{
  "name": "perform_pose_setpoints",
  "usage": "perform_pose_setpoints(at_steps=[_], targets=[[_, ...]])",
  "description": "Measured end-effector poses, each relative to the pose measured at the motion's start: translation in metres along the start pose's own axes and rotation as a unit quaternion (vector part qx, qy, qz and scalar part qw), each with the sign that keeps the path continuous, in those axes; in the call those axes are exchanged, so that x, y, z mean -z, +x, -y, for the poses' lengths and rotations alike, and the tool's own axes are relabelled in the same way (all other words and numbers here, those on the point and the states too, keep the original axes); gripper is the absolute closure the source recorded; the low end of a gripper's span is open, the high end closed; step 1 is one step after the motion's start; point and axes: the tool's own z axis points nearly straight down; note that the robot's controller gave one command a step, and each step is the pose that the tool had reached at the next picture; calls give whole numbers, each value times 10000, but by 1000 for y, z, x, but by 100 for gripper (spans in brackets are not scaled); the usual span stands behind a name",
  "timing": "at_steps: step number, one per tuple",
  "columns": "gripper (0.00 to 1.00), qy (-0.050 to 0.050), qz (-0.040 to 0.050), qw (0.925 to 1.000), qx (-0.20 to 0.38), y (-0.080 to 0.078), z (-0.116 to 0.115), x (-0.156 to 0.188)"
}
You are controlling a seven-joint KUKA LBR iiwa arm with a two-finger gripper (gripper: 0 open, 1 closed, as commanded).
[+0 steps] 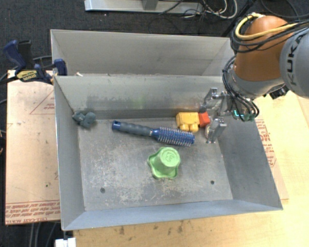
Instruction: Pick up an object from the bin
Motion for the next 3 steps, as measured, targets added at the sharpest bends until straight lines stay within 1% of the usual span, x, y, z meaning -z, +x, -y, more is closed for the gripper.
perform_pose_setpoints(at_steps=[1, 2, 3], targets=[[0, 5, 129, 9993, -355, -21, -31, -81], [0, -6, 172, 9954, -947, -23, -37, -88], [100, -28, 54, 9957, -926, -19, -41, -90]])
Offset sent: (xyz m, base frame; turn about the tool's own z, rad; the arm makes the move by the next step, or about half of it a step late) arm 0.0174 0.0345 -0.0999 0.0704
